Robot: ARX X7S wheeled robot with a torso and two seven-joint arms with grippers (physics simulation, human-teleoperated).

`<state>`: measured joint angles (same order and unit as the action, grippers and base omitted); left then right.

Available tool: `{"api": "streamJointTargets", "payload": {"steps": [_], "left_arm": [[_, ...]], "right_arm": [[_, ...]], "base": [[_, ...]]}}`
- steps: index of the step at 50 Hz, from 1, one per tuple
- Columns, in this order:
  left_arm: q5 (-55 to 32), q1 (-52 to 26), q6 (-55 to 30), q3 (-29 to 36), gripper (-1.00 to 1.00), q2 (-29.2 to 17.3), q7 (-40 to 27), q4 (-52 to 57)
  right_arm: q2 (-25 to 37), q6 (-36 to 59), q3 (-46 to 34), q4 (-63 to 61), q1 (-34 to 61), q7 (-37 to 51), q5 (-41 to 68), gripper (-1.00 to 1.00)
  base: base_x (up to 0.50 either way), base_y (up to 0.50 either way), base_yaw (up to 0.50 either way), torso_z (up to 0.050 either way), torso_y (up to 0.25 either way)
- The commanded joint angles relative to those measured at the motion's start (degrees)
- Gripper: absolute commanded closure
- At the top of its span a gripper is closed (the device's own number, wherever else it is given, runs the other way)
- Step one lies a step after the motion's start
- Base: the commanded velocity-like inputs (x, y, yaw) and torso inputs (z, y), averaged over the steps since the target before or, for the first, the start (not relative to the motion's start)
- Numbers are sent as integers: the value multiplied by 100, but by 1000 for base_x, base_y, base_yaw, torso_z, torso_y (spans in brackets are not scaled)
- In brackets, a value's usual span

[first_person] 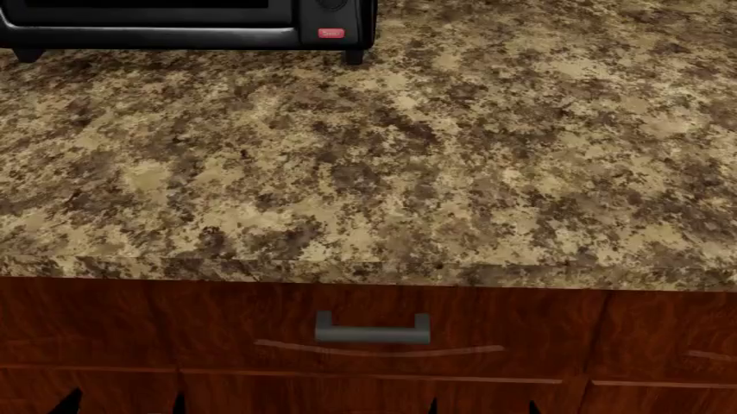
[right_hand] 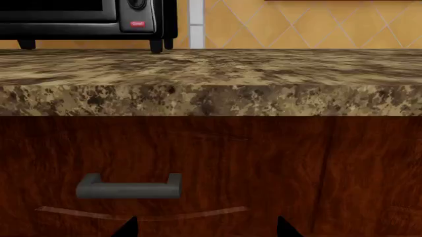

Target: Decrease the toaster oven temperature.

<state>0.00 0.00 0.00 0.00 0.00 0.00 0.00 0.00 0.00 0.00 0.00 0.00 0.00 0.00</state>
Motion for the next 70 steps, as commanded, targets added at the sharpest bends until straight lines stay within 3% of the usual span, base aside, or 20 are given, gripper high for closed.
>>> {"api": "streamJointTargets", "payload": {"steps": [1,27,40,58,70], "left_arm": [[-59,-2,47,64,-100,-59,-63,-47],[-267,-159,413,568,-100,-401,-391,-472],[-245,174,-885,645,-100,-546,-693,1748],[-685,-255,-2166,437,-100,-706,-869,2800],[-958,-828,-2977,321,-100,-868,-843,3046]], "right_arm": [[70,7,-93,-17,-9,94,70,-100],[401,-56,-476,-152,-132,516,432,-100],[570,225,-588,-1189,-341,696,428,-100],[877,1110,-720,-2581,-255,838,396,-100],[1048,2487,-775,-3495,291,791,573,-100]], "base": [[0,0,0,0,0],[0,0,0,0,0],[0,0,0,0,0],[0,0,0,0,0],[0,0,0,0,0]]}}
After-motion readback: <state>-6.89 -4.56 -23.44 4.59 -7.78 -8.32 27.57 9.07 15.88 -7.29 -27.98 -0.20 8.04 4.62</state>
